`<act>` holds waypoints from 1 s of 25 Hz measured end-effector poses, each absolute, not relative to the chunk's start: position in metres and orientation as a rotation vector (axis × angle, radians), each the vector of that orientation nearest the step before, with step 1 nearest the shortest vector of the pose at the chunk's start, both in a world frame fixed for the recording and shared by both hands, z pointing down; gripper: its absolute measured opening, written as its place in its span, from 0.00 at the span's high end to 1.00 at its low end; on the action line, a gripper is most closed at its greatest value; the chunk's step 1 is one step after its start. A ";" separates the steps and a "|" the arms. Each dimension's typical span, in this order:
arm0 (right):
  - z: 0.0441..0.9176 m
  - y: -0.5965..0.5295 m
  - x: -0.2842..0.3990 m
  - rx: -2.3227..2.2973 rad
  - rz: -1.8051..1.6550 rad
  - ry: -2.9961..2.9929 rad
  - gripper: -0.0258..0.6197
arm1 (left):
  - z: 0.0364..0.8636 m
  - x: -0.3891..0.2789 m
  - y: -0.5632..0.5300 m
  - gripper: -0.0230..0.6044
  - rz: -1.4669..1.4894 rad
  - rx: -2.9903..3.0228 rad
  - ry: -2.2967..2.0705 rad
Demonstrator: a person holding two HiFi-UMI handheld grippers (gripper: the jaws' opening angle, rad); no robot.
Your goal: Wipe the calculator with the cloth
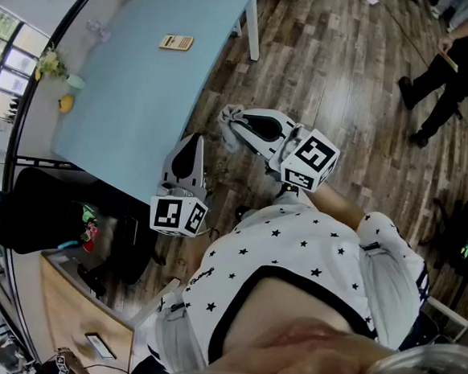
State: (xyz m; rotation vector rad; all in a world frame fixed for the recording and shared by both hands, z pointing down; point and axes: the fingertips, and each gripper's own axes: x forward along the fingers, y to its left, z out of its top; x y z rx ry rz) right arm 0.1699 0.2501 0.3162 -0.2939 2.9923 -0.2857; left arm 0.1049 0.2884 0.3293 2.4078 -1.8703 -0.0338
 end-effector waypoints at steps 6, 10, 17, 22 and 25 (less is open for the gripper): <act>0.319 0.246 0.175 -0.294 -0.308 2.984 0.91 | 0.333 0.109 0.285 0.91 -0.020 2.406 -1.868; 0.320 0.240 0.185 -0.315 -0.314 2.973 0.91 | 0.334 0.119 0.279 0.91 -0.005 2.416 -1.854; 0.317 0.228 0.204 -0.325 -0.358 2.936 0.91 | 0.334 0.136 0.268 0.91 -0.001 2.422 -1.842; 0.314 0.214 0.216 -0.352 -0.350 2.924 0.91 | 0.334 0.147 0.255 0.91 0.005 2.438 -1.817; 0.312 0.205 0.227 -0.365 -0.344 2.915 0.90 | 0.333 0.158 0.246 0.91 0.008 2.444 -1.804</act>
